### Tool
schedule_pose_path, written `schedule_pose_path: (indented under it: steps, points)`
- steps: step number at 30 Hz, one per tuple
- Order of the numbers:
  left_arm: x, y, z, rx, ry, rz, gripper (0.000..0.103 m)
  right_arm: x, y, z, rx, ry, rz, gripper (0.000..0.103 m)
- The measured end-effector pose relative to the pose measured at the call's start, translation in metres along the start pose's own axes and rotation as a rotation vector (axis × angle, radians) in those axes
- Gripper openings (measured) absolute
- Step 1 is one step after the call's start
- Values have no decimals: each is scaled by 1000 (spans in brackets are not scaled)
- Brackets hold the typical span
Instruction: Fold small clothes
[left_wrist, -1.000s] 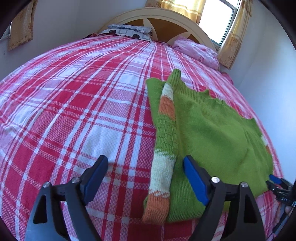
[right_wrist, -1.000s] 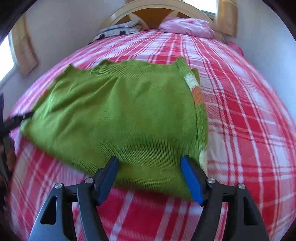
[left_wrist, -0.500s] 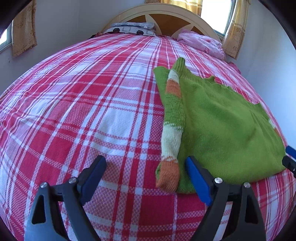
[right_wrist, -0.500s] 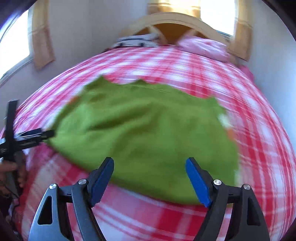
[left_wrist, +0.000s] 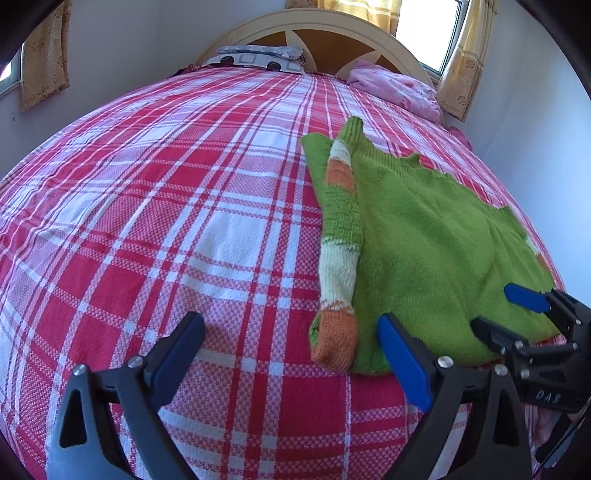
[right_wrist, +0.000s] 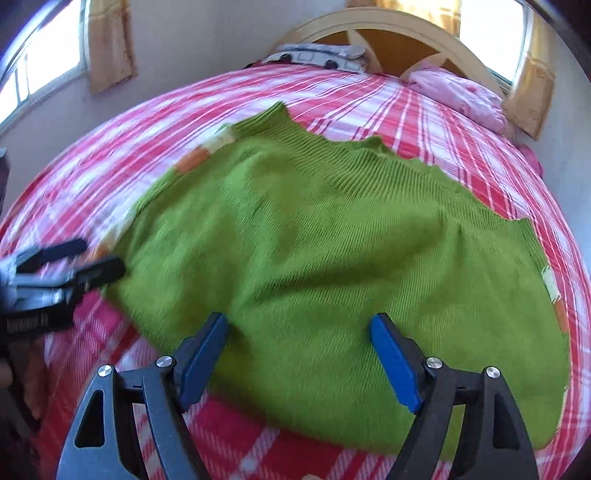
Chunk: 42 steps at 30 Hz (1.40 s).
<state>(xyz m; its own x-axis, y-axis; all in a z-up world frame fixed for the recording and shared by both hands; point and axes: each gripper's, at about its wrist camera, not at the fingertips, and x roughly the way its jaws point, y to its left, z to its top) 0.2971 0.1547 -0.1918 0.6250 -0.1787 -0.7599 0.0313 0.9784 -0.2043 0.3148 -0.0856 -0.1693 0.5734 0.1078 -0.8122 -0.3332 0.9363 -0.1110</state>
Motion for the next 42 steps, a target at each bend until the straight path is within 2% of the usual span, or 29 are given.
schedule_pose_path:
  steps: [7, 12, 14, 16, 19, 23, 27, 31, 35, 39, 42]
  points:
    - [-5, -1, -4, 22, 13, 0, 98, -1, 3, -11, 1, -11, 2, 80]
    - [-26, 19, -10, 1, 10, -24, 98, -16, 12, -12, -14, -72, -32, 80]
    - [-34, 36, -9, -34, -13, -25, 98, -33, 29, -9, -55, -142, 5, 80]
    - [-38, 51, -6, -65, -23, -7, 98, -40, 48, -6, -109, -177, 15, 80]
    - [-38, 75, 7, -111, -21, 10, 98, -39, 80, -1, -194, -183, 47, 80]
    - [-35, 90, 23, -157, -39, -9, 98, -30, 118, -3, -313, -194, 11, 74]
    - [-23, 92, 40, -157, -49, -82, 98, -18, 144, -6, -411, -195, -63, 67]
    - [4, 83, 61, -171, -11, -223, 98, -7, 161, -6, -494, -196, -146, 62]
    - [28, 67, 77, -182, 28, -334, 98, 4, 177, -5, -566, -210, -233, 54]
    - [52, 50, 93, -186, 57, -424, 98, 8, 182, -7, -581, -223, -255, 47]
    - [70, 41, 103, -189, 87, -443, 98, 4, 181, -10, -568, -226, -244, 47]
